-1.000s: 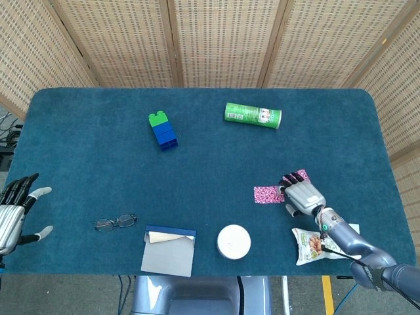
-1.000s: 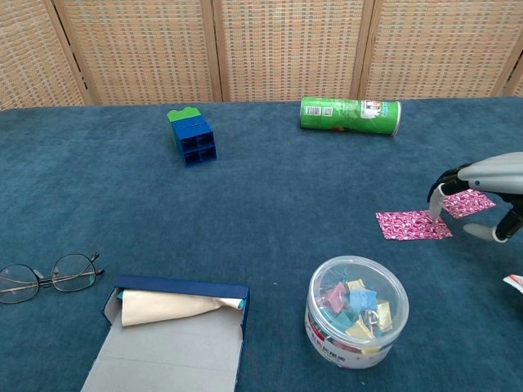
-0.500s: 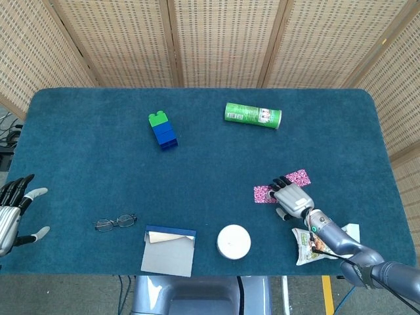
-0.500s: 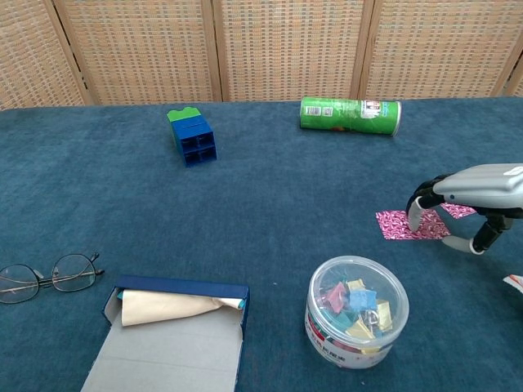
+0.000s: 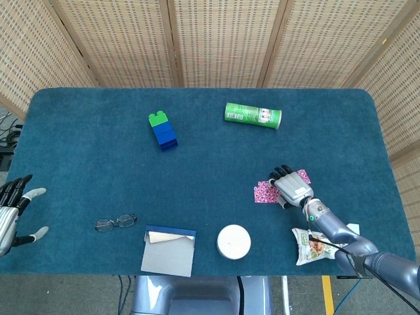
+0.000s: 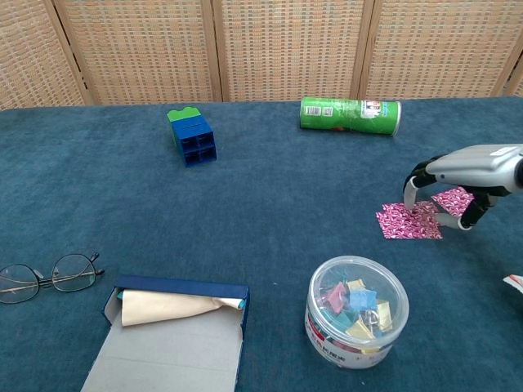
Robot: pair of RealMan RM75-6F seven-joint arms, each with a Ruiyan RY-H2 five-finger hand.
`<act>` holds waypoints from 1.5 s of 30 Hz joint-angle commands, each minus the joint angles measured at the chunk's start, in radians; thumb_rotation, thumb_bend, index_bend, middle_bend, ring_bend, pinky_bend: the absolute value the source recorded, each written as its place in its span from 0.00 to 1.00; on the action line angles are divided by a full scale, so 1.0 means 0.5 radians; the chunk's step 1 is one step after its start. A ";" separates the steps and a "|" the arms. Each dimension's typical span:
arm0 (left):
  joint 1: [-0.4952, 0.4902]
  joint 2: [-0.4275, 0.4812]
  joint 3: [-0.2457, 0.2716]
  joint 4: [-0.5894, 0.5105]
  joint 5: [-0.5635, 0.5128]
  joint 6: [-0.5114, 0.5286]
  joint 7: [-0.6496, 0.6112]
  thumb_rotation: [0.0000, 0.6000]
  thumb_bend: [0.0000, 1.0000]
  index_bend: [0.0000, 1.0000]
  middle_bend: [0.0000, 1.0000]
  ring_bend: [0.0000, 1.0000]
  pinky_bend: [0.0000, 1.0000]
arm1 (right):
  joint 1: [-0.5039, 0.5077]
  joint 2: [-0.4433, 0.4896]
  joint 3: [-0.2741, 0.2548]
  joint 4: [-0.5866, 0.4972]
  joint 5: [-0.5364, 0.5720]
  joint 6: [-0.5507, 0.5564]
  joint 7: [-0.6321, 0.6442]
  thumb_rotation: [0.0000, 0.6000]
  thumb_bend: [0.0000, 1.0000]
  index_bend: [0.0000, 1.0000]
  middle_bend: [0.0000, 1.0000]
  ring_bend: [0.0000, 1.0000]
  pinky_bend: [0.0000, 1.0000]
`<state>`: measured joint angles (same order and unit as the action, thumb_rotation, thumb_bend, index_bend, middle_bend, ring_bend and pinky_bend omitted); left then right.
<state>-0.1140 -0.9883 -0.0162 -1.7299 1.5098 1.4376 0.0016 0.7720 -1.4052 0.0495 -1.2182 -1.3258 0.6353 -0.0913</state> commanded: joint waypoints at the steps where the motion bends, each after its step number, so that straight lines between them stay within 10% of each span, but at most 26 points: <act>1: 0.003 0.000 0.001 0.004 -0.001 0.003 -0.004 1.00 0.18 0.22 0.03 0.00 0.04 | 0.026 -0.022 0.016 0.038 0.022 -0.026 -0.011 1.00 0.57 0.28 0.17 0.00 0.00; 22: 0.005 -0.002 0.008 0.007 0.018 0.003 -0.008 1.00 0.18 0.22 0.03 0.00 0.04 | -0.072 0.089 -0.066 -0.216 0.027 0.131 -0.159 1.00 0.57 0.28 0.17 0.00 0.00; 45: 0.018 -0.003 0.013 -0.004 0.010 0.011 0.012 1.00 0.18 0.22 0.03 0.00 0.04 | -0.052 0.001 -0.054 -0.036 0.047 0.072 -0.107 1.00 0.57 0.28 0.17 0.00 0.00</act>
<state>-0.1052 -0.9897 -0.0098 -1.7322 1.5150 1.4429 0.0080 0.7431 -1.4005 0.0202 -1.2422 -1.3058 0.6756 -0.1460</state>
